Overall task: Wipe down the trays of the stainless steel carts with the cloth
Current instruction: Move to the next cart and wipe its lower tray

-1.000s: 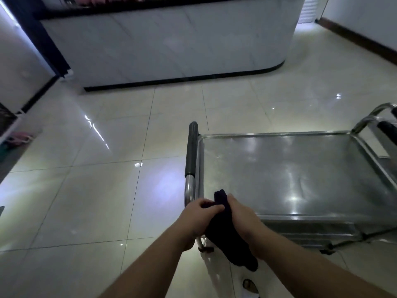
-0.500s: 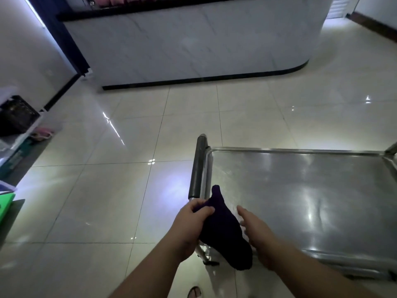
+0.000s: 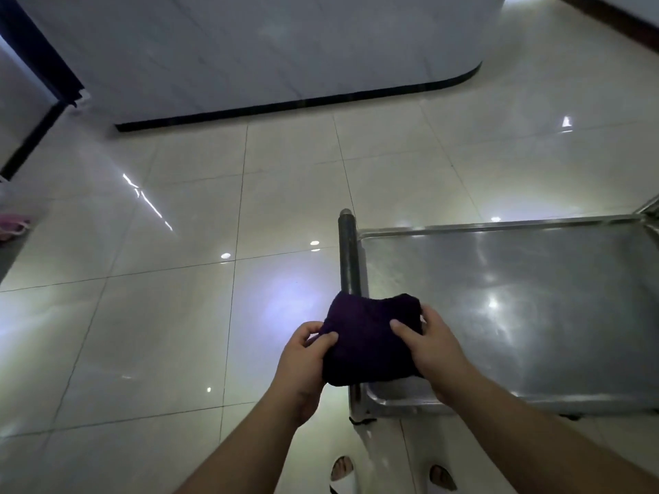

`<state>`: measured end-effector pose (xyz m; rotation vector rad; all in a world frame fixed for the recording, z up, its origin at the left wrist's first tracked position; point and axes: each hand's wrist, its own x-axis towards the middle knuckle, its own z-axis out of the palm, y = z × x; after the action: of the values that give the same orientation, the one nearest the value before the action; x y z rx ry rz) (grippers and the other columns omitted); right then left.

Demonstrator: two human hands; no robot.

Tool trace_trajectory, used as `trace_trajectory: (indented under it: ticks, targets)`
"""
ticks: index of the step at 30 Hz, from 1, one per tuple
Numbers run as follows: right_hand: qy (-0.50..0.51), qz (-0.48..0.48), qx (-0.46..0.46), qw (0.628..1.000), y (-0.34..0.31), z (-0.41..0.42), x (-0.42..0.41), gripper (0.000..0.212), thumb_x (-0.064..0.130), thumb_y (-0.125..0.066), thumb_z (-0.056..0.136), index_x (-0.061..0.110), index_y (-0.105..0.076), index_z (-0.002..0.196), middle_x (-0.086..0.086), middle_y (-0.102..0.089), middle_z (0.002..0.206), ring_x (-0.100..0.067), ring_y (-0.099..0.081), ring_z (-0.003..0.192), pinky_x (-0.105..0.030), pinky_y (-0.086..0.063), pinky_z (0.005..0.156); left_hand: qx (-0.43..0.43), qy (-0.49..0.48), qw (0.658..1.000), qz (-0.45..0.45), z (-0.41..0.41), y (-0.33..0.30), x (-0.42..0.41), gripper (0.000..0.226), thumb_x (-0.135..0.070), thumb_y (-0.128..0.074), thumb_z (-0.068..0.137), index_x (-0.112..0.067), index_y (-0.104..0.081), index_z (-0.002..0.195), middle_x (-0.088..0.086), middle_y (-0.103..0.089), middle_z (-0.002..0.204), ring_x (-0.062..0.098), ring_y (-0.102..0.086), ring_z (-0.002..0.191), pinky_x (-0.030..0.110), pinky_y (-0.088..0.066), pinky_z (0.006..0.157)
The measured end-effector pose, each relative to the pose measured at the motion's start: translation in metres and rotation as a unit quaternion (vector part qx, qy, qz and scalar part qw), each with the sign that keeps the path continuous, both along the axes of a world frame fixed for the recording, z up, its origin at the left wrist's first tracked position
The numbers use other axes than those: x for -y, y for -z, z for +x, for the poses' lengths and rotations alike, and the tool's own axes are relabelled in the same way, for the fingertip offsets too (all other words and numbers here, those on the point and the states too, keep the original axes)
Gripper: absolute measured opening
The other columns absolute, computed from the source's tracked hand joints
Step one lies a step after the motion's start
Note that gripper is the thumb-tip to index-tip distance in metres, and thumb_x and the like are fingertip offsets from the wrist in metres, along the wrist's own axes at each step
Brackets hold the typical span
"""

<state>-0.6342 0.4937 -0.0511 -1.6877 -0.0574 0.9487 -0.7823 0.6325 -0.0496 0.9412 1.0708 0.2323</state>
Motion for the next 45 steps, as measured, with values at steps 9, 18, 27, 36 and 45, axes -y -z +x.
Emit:
trace_trajectory:
  ticks: [9, 18, 27, 36, 45]
  targets:
    - [-0.109, -0.139, -0.001, 0.984, 0.033, 0.003, -0.02, 0.059, 0.04, -0.057, 0.101, 0.036, -0.032, 0.154, -0.002, -0.056, 0.136, -0.027, -0.06, 0.118, -0.05, -0.055, 0.1, -0.135, 0.033, 0.99, 0.012, -0.011, 0.052, -0.003, 0.014, -0.012, -0.057, 0.102, -0.01, -0.067, 0.112, 0.013, -0.075, 0.11, 0.031, -0.072, 0.102, 0.052, -0.061, 0.092]
    - [-0.135, -0.199, 0.226, 0.944, 0.042, -0.031, -0.009, 0.045, 0.034, -0.063, 0.098, 0.029, -0.047, 0.14, 0.007, -0.051, 0.116, -0.01, -0.057, 0.101, -0.033, -0.055, 0.09, -0.202, 0.063, 0.975, 0.062, -0.004, 0.065, 0.001, 0.018, -0.021, -0.053, 0.099, -0.018, -0.062, 0.114, 0.004, -0.068, 0.111, 0.025, -0.067, 0.102, 0.05, -0.06, 0.092]
    - [-0.255, -0.191, 0.118, 0.94, 0.039, -0.035, -0.014, 0.051, 0.03, -0.042, 0.107, 0.027, -0.034, 0.158, -0.002, -0.047, 0.155, -0.021, -0.052, 0.133, -0.038, -0.046, 0.111, -0.192, 0.191, 0.925, 0.267, 0.005, 0.048, 0.012, 0.031, -0.022, -0.049, 0.102, -0.03, -0.056, 0.131, -0.007, -0.061, 0.125, 0.007, -0.064, 0.099, 0.034, -0.059, 0.087]
    - [-0.265, -0.177, 0.165, 0.933, -0.003, -0.013, -0.009, 0.047, 0.028, -0.051, 0.103, 0.022, -0.044, 0.15, 0.001, -0.059, 0.138, -0.014, -0.061, 0.11, -0.032, -0.056, 0.094, -0.263, 0.214, 0.852, 0.399, 0.012, 0.022, 0.014, 0.035, -0.028, -0.054, 0.095, -0.03, -0.057, 0.13, -0.006, -0.055, 0.125, 0.015, -0.059, 0.108, 0.039, -0.056, 0.095]
    - [-0.266, -0.177, 0.293, 0.901, -0.083, 0.04, -0.001, 0.043, 0.039, -0.051, 0.102, 0.024, -0.051, 0.143, 0.004, -0.06, 0.138, -0.015, -0.058, 0.118, -0.029, -0.047, 0.095, -0.197, 0.231, 0.779, 0.549, 0.074, -0.057, 0.028, 0.04, -0.032, -0.053, 0.101, -0.027, -0.052, 0.141, -0.005, -0.053, 0.142, 0.016, -0.055, 0.122, 0.035, -0.05, 0.103]
